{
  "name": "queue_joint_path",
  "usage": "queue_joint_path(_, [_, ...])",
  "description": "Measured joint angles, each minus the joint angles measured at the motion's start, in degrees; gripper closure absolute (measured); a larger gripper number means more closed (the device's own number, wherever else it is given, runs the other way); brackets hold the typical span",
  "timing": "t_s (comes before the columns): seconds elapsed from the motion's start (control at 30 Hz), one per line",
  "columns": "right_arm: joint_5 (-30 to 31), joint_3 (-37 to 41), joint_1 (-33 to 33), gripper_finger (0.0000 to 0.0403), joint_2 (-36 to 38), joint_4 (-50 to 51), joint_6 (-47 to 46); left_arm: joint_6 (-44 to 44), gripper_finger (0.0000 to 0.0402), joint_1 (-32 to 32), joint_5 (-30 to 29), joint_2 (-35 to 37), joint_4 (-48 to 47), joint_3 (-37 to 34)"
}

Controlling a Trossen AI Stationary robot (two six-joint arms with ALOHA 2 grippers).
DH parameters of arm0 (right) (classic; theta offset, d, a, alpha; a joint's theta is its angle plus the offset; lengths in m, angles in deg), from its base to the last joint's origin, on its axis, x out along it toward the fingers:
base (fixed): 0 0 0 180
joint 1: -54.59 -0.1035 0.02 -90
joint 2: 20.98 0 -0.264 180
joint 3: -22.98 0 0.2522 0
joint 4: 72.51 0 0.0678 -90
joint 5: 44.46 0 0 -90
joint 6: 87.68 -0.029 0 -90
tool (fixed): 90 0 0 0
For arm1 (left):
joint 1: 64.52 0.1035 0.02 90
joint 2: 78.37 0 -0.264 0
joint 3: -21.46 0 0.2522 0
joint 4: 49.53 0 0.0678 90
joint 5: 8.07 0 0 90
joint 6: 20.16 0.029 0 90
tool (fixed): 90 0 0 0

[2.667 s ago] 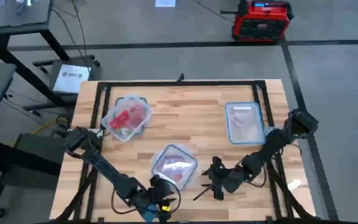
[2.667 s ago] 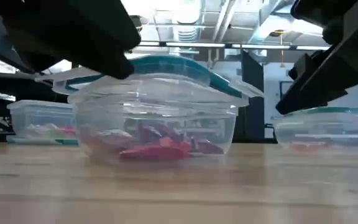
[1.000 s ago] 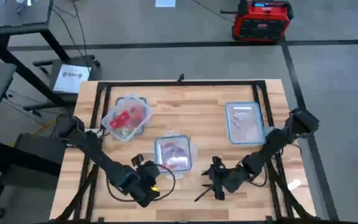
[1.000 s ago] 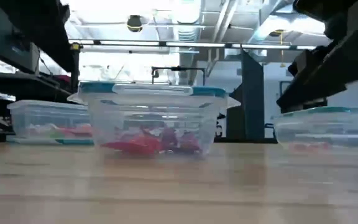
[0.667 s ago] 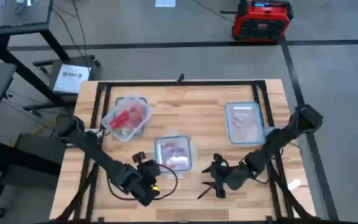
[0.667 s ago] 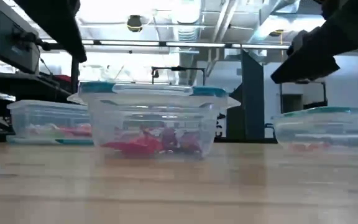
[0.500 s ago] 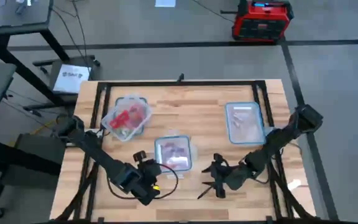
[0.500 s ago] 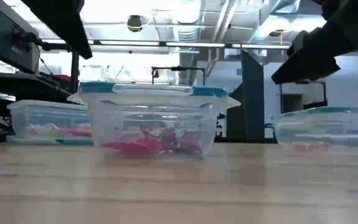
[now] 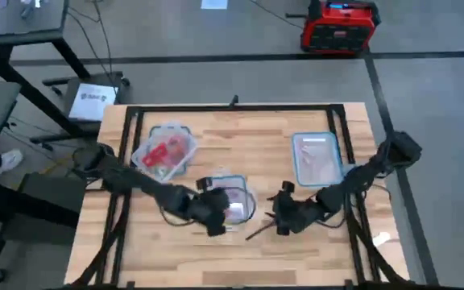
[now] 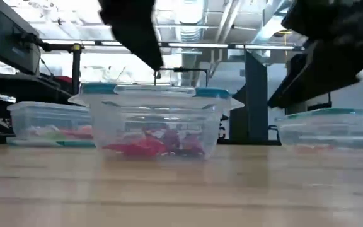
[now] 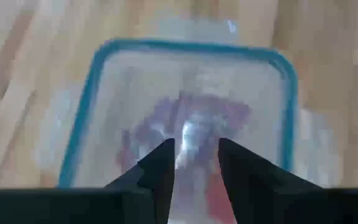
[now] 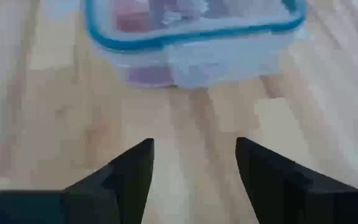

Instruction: Sort candy

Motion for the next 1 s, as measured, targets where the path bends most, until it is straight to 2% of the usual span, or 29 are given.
queue_joint_path(0.1, [-1.59, 1.57, 1.51, 0.0188, -0.02, -2.57, 2.84, 2.05, 0.0293, 1.88, 4.21, -1.65, 2.29, 0.0])
queue_joint_path(0.23, [-4.65, 2.48, 3.16, 0.0188, -0.02, -6.61, 5.08, 3.31, 0.0293, 2.78, 5.75, -3.61, 2.78, 0.0])
queue_joint_path(0.37, [-4.81, 2.48, 3.48, 0.0188, -0.01, -7.39, 5.77, 3.4, 0.0293, 3.08, 9.83, -4.93, 4.93, 0.02])
queue_joint_path(0.5, [-4.81, 2.48, 3.44, 0.0188, -0.02, -7.5, 5.92, 2.78, 0.0293, 2.36, 11.41, -4.98, 4.16, 0.02])
queue_joint_path(0.8, [-4.81, 2.48, 3.27, 0.0188, -0.02, -7.81, 5.69, -0.1, 0.0293, 1.94, 11.0, -3.55, -2.59, 0.91])
queue_joint_path(0.93, [-4.84, 2.47, 2.89, 0.0188, -0.02, -9.41, 5.75, 0.12, 0.0293, 1.02, 9.87, -3.29, -6.4, 6.36])
queue_joint_path(1.0, [-4.88, 2.48, 2.92, 0.0188, -0.02, -9.31, 5.75, -0.34, 0.0293, 0.01, 8.36, -2.89, -12.37, 10.45])
